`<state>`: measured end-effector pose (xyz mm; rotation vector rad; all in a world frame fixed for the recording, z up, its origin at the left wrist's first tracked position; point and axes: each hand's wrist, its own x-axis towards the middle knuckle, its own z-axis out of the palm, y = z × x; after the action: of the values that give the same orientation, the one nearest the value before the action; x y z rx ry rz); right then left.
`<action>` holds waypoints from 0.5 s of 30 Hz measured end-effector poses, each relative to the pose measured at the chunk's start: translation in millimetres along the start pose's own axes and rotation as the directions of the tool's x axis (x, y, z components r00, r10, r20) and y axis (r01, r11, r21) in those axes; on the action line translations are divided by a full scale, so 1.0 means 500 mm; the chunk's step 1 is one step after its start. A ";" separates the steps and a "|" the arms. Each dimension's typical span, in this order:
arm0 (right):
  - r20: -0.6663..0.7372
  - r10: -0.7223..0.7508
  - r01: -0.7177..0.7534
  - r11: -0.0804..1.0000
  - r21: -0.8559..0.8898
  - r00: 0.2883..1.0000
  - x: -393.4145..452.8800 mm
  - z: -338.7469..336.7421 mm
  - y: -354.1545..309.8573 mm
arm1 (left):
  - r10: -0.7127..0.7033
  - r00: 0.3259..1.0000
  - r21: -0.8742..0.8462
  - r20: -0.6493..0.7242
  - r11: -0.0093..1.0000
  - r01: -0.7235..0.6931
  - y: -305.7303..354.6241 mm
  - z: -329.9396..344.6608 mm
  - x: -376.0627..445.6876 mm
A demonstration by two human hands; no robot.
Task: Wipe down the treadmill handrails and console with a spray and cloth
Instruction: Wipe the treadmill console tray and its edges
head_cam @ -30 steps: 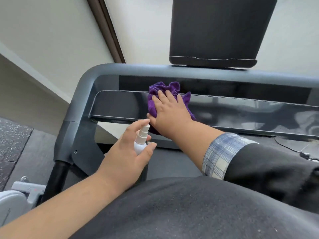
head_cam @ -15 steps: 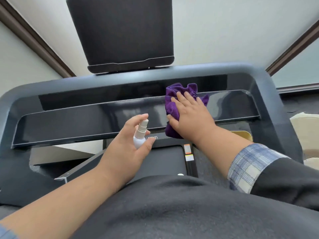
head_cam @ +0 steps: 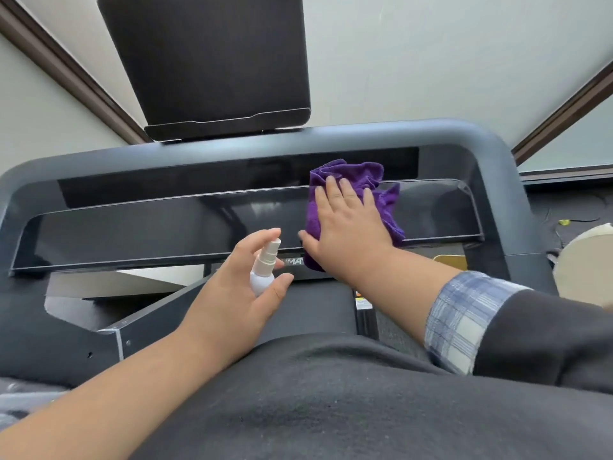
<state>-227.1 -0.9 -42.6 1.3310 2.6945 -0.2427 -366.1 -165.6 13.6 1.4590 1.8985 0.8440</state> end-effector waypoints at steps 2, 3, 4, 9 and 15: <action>0.019 -0.055 0.055 0.998 0.026 0.998 0.013 -0.001 -0.028 | 0.008 1.000 0.005 0.010 1.000 -0.008 0.015 0.013 0.004; 0.027 -0.073 0.072 0.997 0.033 0.997 0.015 -0.001 -0.028 | 0.016 1.000 0.005 0.019 1.000 -0.016 0.023 0.021 0.008; 0.030 -0.090 0.089 0.995 0.038 0.995 0.013 -0.002 -0.020 | 0.029 0.999 0.004 0.032 1.000 -0.029 0.031 0.030 0.013; -0.012 -0.045 0.045 0.997 0.070 0.999 -0.031 -0.003 0.090 | 0.070 0.994 0.001 0.083 0.998 -0.070 0.070 0.066 0.034; -0.044 0.152 -0.148 0.985 0.084 0.987 -0.090 -0.009 0.247 | 0.083 0.988 -0.017 0.131 0.997 -0.081 0.090 0.110 0.045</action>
<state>-101.9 39.3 -40.8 1.5760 2.6333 -0.3087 -301.6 -127.9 12.9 1.5556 1.7441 0.7749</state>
